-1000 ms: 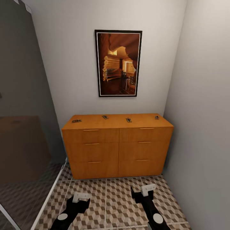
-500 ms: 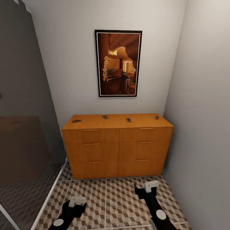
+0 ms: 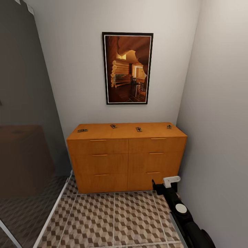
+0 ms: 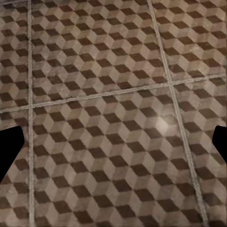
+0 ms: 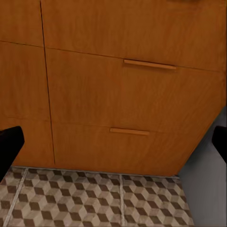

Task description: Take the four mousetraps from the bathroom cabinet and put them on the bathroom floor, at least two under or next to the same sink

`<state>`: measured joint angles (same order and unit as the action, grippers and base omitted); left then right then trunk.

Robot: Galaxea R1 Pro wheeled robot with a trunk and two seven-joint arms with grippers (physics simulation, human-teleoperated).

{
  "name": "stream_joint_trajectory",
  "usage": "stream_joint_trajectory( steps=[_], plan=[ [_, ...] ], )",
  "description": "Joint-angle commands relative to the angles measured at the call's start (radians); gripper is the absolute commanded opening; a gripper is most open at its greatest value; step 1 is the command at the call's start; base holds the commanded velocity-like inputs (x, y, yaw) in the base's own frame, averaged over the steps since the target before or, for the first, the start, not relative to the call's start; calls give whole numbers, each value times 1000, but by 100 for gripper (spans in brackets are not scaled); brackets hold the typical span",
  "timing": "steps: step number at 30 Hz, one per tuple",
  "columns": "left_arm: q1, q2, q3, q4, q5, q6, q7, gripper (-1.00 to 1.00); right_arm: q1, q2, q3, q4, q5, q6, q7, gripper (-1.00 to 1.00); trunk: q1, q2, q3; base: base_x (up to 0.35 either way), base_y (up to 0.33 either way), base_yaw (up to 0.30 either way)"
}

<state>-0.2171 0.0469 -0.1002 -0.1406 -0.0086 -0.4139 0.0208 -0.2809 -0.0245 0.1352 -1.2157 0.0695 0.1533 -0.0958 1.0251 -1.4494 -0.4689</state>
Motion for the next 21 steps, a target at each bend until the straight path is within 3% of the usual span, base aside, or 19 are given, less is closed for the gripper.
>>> stream_joint_trajectory(
  steps=[1, 6, 10, 21],
  plan=[
    [-1, 3, -6, 35, -1, -32, 1, 100, -2, -6, -16, -60, 7, 66, -7, 100, 0, -1, -1, 0, 0, 0],
    [-1, 6, -6, 83, 0, -76, 1, 100, -24, -18, -77, -148, 6, 201, -5, 100, 0, -1, -1, 0, 0, 0],
    [-1, 6, -7, 98, 1, -91, 1, 100, -98, -37, -104, -187, 6, 318, -3, 100, 0, -1, -1, 0, 0, 0],
    [-1, 5, -7, 106, 1, -97, 0, 100, -300, -76, -117, -198, 5, 540, 3, 100, 0, -1, -1, 0, 0, 0]
  ],
)
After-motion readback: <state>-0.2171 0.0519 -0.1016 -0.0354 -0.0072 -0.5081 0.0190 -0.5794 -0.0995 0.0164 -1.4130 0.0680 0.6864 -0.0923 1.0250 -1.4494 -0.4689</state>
